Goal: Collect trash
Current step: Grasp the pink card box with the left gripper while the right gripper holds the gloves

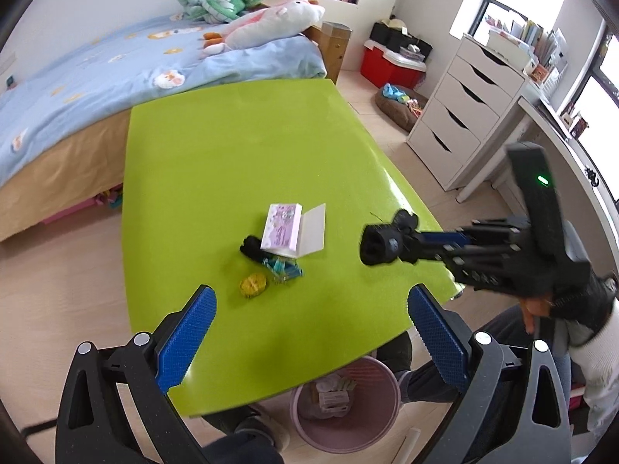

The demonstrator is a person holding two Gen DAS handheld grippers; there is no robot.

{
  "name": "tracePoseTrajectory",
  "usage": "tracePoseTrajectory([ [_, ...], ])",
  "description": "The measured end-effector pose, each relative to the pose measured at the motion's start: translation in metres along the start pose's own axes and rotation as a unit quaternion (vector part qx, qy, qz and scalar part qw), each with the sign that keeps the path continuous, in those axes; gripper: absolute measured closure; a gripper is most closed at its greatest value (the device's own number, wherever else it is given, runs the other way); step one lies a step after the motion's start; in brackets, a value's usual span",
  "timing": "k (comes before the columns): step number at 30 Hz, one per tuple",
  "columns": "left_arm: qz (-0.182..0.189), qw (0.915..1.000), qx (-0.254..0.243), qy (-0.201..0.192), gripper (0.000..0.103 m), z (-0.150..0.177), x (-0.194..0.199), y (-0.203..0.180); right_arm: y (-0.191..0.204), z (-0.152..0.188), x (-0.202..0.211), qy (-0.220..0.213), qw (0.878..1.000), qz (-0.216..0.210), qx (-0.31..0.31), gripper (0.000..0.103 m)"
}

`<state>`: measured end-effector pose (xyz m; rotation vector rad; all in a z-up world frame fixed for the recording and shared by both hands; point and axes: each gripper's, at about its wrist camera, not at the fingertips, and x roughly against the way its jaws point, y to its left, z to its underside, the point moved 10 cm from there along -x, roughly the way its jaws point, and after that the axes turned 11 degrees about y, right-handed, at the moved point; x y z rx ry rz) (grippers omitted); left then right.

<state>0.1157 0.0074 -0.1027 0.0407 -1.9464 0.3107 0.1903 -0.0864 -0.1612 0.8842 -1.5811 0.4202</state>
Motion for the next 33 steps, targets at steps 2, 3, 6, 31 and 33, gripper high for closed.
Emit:
tracePoseTrajectory([
  [2,0.002,0.9999,-0.008,0.013,0.008,-0.015,-0.01,0.001,-0.004,0.005,0.005,-0.003,1.0,-0.002,-0.006,0.083],
  [3,0.003,0.9998,-0.011,0.018,0.008,-0.02,-0.015,0.001,-0.006,0.009,0.007,-0.005,1.0,-0.002,-0.009,0.083],
  [6,0.005,0.9989,-0.021,0.042,0.008,-0.037,-0.033,0.0,-0.012,0.016,0.013,-0.007,1.0,0.0,-0.019,0.083],
  [31,-0.041,0.975,-0.011,0.218,0.036,-0.056,-0.161,0.016,-0.036,0.032,0.027,-0.017,0.998,0.006,-0.053,0.083],
  [33,-0.044,0.9756,-0.012,0.215,0.049,-0.057,-0.16,0.018,-0.036,0.032,0.025,-0.017,0.998,0.005,-0.053,0.083],
])
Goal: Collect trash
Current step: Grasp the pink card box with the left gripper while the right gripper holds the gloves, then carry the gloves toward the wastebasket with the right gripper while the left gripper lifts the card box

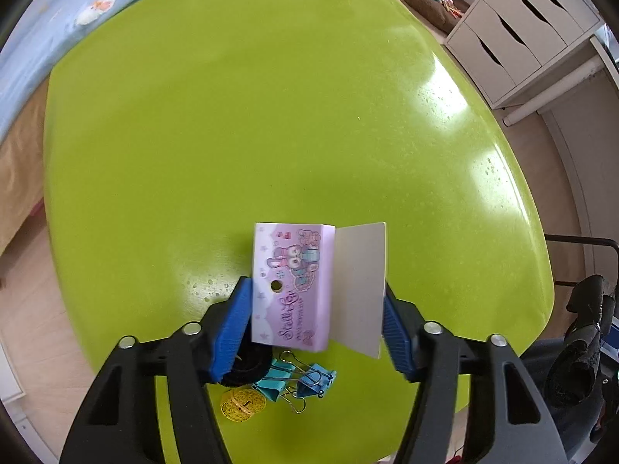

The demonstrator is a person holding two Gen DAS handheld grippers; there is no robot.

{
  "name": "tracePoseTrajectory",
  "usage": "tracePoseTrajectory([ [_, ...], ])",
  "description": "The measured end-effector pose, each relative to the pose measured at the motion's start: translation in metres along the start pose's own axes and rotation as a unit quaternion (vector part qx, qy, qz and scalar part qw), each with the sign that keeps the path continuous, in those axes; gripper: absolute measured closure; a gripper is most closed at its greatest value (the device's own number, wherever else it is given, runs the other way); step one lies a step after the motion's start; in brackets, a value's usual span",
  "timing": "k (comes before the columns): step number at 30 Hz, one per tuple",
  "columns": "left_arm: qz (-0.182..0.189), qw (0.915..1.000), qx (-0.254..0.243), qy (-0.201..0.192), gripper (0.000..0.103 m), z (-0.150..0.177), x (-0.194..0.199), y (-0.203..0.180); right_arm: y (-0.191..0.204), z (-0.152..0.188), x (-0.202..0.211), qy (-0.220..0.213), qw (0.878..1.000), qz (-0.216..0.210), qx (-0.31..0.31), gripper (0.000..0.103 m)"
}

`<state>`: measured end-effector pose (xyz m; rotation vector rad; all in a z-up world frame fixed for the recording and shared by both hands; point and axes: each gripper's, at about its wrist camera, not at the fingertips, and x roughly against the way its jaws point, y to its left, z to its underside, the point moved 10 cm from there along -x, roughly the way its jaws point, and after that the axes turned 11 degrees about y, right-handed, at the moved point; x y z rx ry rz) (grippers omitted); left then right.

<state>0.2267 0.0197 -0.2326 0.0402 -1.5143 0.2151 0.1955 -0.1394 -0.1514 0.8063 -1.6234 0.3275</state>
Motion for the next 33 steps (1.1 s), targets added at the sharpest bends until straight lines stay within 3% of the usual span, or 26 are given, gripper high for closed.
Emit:
tracePoseTrajectory([
  [2,-0.004,1.0,-0.002,-0.004,0.062,0.0,0.003,0.001,0.001,0.0,-0.002,-0.001,1.0,-0.001,0.001,0.083],
  [14,-0.002,0.9969,-0.026,-0.075,0.064,0.015,0.054,-0.008,0.016,-0.006,-0.003,-0.011,1.0,-0.005,0.014,0.083],
  [26,-0.011,0.9862,-0.022,-0.164,0.064,0.071,0.108,-0.019,0.042,-0.007,0.007,-0.019,0.999,-0.001,0.049,0.083],
  [33,-0.019,0.9766,-0.016,-0.213,0.063,0.119,0.135,-0.025,0.057,0.005,0.025,-0.033,0.997,0.013,0.075,0.083],
])
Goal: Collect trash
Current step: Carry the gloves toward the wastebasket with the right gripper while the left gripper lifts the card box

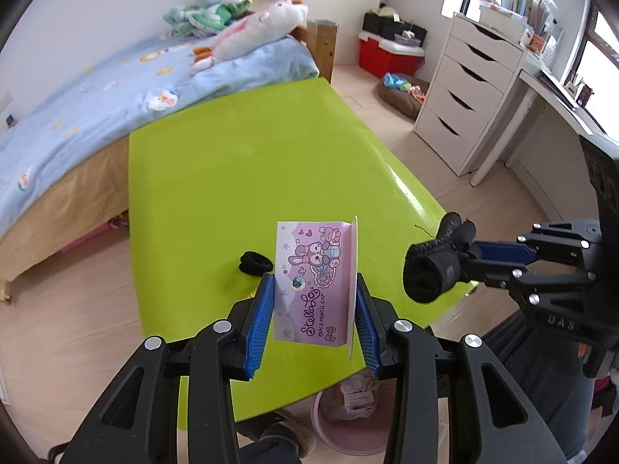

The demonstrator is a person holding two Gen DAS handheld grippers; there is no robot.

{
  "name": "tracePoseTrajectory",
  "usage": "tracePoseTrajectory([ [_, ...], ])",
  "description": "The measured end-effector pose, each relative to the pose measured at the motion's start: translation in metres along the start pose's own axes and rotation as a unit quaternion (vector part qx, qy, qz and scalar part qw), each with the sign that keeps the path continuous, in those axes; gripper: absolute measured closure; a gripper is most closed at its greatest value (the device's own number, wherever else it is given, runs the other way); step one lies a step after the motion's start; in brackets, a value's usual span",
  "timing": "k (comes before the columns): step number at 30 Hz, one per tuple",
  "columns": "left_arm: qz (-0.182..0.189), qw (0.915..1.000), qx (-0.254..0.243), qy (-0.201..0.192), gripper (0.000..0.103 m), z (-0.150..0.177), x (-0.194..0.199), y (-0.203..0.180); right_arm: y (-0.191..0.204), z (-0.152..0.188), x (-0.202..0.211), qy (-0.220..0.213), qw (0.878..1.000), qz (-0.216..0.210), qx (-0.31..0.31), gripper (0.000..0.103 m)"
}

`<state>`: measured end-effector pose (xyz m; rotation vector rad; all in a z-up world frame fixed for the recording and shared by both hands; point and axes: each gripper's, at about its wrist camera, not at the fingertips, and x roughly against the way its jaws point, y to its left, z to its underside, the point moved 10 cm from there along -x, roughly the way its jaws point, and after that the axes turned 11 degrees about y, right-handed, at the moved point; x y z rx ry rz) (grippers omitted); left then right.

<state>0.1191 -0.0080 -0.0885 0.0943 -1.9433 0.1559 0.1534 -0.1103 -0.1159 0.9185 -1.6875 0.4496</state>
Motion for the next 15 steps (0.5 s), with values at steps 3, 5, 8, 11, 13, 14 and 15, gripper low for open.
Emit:
tracePoseTrajectory([
  [3,-0.007,0.9998,-0.001,-0.019,0.063,0.015,0.016,-0.003,0.008,0.008,0.011,-0.008,1.0,0.003,0.01,0.083],
  [5,-0.005,0.9995,0.002,-0.03,0.063,0.025,0.025,-0.004,0.014,0.014,0.017,-0.012,1.0,0.002,0.017,0.083],
  [8,-0.001,0.9991,0.011,-0.04,0.063,0.041,0.033,-0.006,0.022,0.027,0.025,-0.015,1.0,0.001,0.027,0.083],
  [11,-0.002,0.9989,0.016,-0.044,0.063,0.059,0.037,-0.009,0.03,0.042,0.03,-0.017,0.999,-0.005,0.029,0.083],
  [13,-0.001,0.9988,0.019,-0.045,0.063,0.07,0.039,-0.012,0.035,0.054,0.031,-0.015,0.999,-0.008,0.033,0.083],
  [14,-0.001,0.9988,0.02,-0.044,0.063,0.076,0.04,-0.013,0.038,0.059,0.031,-0.013,0.999,-0.009,0.034,0.083],
  [15,0.0,0.9988,0.022,-0.043,0.063,0.081,0.04,-0.014,0.04,0.065,0.031,-0.011,0.999,-0.012,0.035,0.083],
])
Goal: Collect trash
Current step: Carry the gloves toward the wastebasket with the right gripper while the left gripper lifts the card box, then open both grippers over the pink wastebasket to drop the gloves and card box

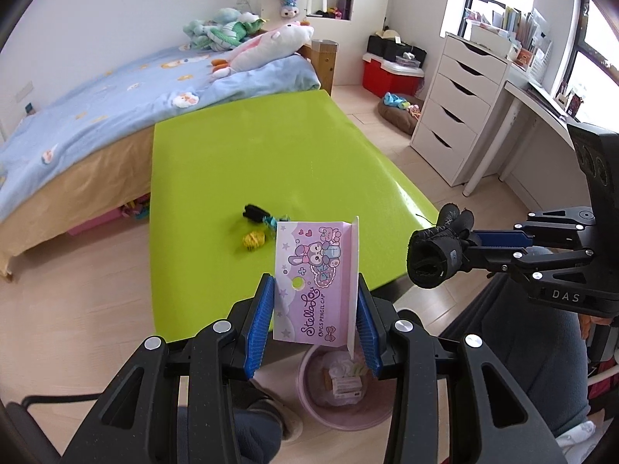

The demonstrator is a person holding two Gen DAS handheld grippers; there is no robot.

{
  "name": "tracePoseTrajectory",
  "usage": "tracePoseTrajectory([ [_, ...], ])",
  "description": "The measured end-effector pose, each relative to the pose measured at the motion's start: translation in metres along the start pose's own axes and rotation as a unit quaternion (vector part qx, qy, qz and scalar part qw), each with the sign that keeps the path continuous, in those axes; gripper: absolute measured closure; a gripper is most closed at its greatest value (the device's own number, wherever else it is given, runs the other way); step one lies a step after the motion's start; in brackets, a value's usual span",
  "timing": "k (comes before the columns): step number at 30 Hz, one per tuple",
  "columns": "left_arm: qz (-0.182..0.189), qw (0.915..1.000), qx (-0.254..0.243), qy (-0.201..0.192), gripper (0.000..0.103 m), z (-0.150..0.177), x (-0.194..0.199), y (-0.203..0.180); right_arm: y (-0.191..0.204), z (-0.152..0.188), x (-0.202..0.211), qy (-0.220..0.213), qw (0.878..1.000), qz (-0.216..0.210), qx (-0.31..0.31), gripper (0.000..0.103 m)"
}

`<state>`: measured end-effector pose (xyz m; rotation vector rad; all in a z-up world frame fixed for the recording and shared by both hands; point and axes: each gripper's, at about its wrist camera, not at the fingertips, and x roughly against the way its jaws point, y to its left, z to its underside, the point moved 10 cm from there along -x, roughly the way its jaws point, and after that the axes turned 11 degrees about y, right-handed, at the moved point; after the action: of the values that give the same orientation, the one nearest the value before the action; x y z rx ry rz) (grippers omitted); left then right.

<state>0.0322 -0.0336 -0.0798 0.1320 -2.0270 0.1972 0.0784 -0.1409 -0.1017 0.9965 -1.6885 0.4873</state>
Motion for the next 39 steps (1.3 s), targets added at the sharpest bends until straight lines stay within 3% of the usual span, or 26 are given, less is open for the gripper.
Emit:
tracePoseTrajectory([
  [9,0.01,0.9998,0.013,0.011,0.063,0.045,0.001,-0.004,0.022,0.049,-0.016,0.034,0.999,-0.02,0.001,0.083],
  [15,0.014,0.9998,0.011,0.01,0.063,0.055,0.007,-0.006,0.034,0.062,-0.026,0.051,0.998,-0.031,0.005,0.083],
  [18,0.017,0.9998,0.009,0.008,0.063,0.055,0.009,-0.007,0.037,0.063,-0.026,0.05,0.998,-0.039,0.005,0.071],
  [20,0.017,0.9998,0.006,0.008,0.063,0.054,0.01,-0.008,0.036,0.061,-0.022,0.041,0.998,-0.042,-0.001,0.027],
  [21,0.018,0.9998,0.005,0.008,0.063,0.055,0.009,-0.009,0.035,0.06,-0.021,0.037,0.998,-0.043,-0.005,0.022],
  [24,0.021,0.9997,0.0,0.011,0.063,0.056,0.009,-0.014,0.026,0.058,-0.016,0.027,0.999,-0.039,-0.024,0.012],
  [32,0.05,0.9978,-0.028,0.033,0.059,0.06,0.001,-0.036,0.002,0.056,0.001,0.005,0.998,-0.022,-0.058,0.009],
  [36,0.068,0.9965,-0.038,0.031,0.015,0.058,-0.001,-0.047,-0.006,0.055,0.004,-0.001,0.998,-0.02,-0.068,0.007],
  [39,0.065,0.9967,-0.037,0.032,0.011,0.056,-0.004,-0.048,-0.007,0.055,0.003,-0.001,0.997,-0.023,-0.071,0.006],
])
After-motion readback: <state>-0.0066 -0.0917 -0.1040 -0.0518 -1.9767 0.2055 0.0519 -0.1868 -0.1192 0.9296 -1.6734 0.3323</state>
